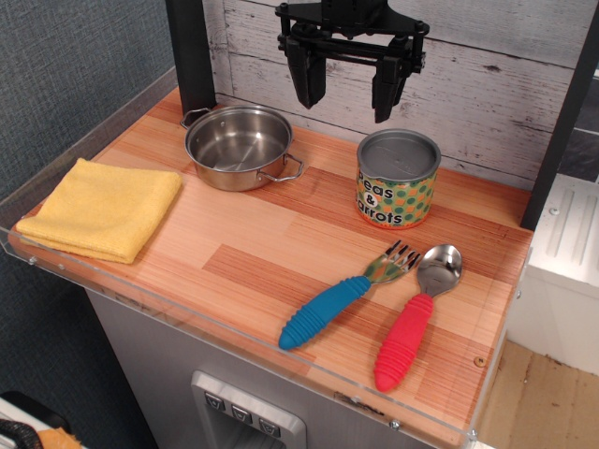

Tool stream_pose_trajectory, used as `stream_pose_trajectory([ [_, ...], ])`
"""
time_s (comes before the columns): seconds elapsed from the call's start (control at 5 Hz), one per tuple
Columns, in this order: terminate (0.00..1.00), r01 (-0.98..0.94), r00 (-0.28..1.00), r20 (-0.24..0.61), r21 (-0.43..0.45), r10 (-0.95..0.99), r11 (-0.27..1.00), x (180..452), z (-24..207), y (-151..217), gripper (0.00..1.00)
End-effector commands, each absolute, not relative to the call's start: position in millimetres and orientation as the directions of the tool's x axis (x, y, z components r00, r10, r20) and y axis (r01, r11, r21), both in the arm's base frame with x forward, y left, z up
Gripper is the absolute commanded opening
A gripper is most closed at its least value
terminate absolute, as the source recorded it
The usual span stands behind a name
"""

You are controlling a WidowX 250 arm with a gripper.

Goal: Place the orange towel to the left of the blue fork

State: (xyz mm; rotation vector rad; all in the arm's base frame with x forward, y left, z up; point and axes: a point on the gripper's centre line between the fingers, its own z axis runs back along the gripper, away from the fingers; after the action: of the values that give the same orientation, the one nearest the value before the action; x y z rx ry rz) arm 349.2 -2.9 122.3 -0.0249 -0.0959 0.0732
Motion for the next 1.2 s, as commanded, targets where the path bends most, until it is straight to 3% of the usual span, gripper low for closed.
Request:
stream_pose_trajectory([
  [0.0, 0.00, -0.072, 0.993, 0.095, -0.028, 0.074, 0.997, 349, 122, -3, 1.00],
  [0.6, 0.00, -0.260, 0.964, 0.075, 0.079, 0.254, 0.962, 292, 119, 80, 1.00],
  [1.0, 0.00, -0.376, 0.926, 0.080, 0.123, 0.368, 0.918, 267, 102, 137, 1.00],
])
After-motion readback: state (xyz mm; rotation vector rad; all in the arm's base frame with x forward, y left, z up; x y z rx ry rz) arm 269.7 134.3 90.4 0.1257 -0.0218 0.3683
